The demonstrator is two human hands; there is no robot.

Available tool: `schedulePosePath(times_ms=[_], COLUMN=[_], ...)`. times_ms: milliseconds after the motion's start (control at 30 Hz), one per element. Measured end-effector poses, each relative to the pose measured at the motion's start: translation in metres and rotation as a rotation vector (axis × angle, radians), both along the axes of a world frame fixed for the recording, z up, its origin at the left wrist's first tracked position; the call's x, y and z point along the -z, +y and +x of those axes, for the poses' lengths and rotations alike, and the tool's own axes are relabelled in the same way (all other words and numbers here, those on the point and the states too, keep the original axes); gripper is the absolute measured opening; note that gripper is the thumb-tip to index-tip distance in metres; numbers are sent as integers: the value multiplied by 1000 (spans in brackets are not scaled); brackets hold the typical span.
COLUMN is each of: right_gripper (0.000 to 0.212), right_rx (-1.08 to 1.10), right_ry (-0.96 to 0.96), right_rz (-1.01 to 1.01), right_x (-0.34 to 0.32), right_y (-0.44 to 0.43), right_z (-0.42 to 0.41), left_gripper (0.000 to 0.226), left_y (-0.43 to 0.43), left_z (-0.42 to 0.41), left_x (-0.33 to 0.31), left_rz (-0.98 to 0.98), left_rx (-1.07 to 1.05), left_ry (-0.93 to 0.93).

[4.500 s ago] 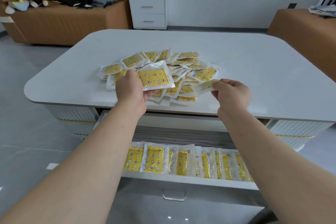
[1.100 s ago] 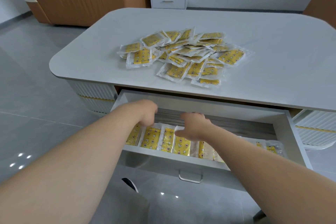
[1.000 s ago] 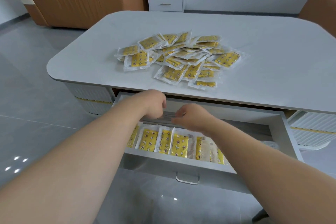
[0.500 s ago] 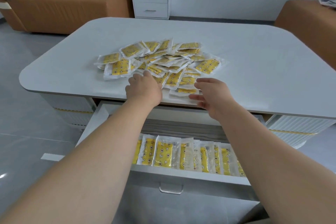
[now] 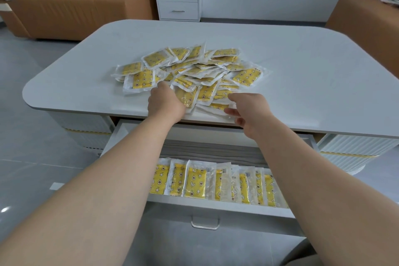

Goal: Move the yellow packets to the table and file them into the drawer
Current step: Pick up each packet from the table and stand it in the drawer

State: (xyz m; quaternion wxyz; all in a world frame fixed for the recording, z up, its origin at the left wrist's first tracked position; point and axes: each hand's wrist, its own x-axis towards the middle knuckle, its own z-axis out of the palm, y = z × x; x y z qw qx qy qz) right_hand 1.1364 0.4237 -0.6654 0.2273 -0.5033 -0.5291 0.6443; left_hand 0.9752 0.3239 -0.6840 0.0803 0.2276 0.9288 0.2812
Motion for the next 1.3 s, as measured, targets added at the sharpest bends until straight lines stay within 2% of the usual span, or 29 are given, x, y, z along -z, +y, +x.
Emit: schedulePosePath(times_ms=[100, 200, 267, 367, 467, 600, 733, 833, 933, 1067, 1200, 1300], right_gripper=[15, 15, 19, 23, 25, 36, 50, 46, 38, 44, 47, 38], right_rx=[59, 169, 246, 321, 359, 356, 270, 209, 142, 70, -53, -117], right_ry=[71, 142, 167, 165, 168, 136, 211, 309, 394, 423, 409, 386], right_rz=[-66, -62, -53, -63, -89, -66, -117, -229, -332, -422, -460, -453], right_x=[0, 1, 3, 3, 6, 8, 5, 1, -2, -7, -8, -6], right_y=[-1, -2, -5, -8, -6, -5, -8, -12, -17, -21, -26, -28], right_z=[0, 3, 8, 18, 25, 33, 41, 48, 53, 58, 62, 62], left_gripper=[61, 60, 46, 22, 13, 35, 47, 47, 57, 25, 21, 51], left_y=[-4, -9, -12, -15, -18, -22, -27, -34, -42, -52, -60, -69], left_z=[-1, -2, -1, 4, 8, 9, 5, 12, 19, 38, 41, 37], left_x=[-4, -12, -16, -20, -20, -10, -7, -16, -23, -35, -35, -33], left_rz=[104, 254, 345, 386, 412, 370, 345, 373, 433, 514, 579, 534], left_rx=[-35, -122, -148, -156, -190, -197, -168, -126, -39, 51, 90, 124], left_ry=[-173, -422, -581, -718, -753, -647, -689, -713, -789, -914, -952, -914])
